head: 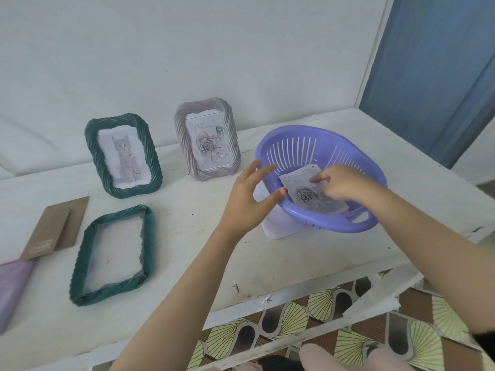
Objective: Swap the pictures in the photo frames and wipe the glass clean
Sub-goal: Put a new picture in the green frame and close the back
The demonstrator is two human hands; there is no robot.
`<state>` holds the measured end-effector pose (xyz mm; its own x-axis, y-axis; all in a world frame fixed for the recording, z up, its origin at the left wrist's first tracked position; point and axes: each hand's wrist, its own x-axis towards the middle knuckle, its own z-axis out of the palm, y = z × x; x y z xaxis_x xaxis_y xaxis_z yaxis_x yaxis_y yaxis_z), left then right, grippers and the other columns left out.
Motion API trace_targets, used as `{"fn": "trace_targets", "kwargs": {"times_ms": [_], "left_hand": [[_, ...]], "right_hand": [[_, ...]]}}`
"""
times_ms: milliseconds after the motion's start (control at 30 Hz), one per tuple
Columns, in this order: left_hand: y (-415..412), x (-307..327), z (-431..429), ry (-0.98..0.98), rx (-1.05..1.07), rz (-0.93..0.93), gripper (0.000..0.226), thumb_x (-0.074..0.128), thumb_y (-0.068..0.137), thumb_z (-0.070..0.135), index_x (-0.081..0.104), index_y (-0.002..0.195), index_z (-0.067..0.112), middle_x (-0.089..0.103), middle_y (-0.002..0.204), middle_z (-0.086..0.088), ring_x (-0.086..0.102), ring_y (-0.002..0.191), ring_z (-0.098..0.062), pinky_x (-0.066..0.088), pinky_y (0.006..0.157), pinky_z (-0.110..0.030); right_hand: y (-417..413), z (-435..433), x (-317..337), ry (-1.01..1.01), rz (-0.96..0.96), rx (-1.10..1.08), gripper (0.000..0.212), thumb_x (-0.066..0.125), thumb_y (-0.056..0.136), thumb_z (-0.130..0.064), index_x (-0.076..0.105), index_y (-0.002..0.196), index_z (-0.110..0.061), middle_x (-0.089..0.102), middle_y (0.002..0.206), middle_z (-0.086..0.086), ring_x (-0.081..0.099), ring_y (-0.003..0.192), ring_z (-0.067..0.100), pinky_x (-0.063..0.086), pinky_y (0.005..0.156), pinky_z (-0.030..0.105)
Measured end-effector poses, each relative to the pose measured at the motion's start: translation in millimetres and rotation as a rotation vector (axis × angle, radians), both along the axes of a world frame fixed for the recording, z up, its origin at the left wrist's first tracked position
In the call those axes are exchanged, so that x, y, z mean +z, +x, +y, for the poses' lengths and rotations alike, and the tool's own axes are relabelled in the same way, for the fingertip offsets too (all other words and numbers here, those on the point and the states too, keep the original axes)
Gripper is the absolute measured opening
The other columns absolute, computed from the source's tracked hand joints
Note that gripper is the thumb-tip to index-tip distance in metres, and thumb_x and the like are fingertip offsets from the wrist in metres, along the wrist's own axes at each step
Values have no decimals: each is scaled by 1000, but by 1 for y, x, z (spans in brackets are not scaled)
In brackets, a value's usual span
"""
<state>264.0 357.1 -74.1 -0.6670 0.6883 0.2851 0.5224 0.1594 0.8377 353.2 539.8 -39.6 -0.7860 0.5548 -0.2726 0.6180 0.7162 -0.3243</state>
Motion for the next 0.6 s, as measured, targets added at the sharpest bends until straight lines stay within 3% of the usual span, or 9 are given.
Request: {"fn": "trace_targets", "kwargs": {"times_ms": [67,100,200,267,433,600], "left_hand": [[-1,1,1,-39,14,2,39,69,81,30,61,119,28,35,147,3,27,136,0,23,100,-16],[-1,1,0,-42,18,2,38,70,80,31,63,117,27,35,148,3,28,136,0,23,100,-15],[-2,1,-2,-45,24,12,38,71,79,33,64,116,28,36,148,3,29,135,-1,23,100,-16],[-1,2,-3,-41,16,0,38,70,79,34,63,116,29,35,148,4,28,135,0,23,101,-17],[1,2,-2,-31,2,-20,37,70,80,33,63,116,28,33,149,4,27,136,0,23,101,-17],[-3,2,-2,-57,11,13,43,71,78,36,60,119,30,37,147,3,29,136,-3,24,103,-21]], "right_hand": [[-1,-1,-2,61,-141,35,57,63,82,-10,47,135,-23,47,138,7,48,122,27,41,87,25],[0,-3,-3,75,-180,34,63,68,79,-14,44,136,-23,46,138,8,49,120,27,43,83,26],[0,-8,-3,90,-222,23,69,73,74,-20,42,136,-21,50,129,9,55,103,26,42,53,25],[0,-7,-3,73,-188,-14,70,74,74,-16,41,136,-18,51,127,10,56,99,27,37,46,24],[4,0,-6,138,71,-113,46,59,80,2,47,124,-7,56,114,16,56,100,33,44,67,33],[13,4,1,223,323,-182,48,49,79,5,51,124,-11,59,114,17,54,102,36,45,77,37]]}}
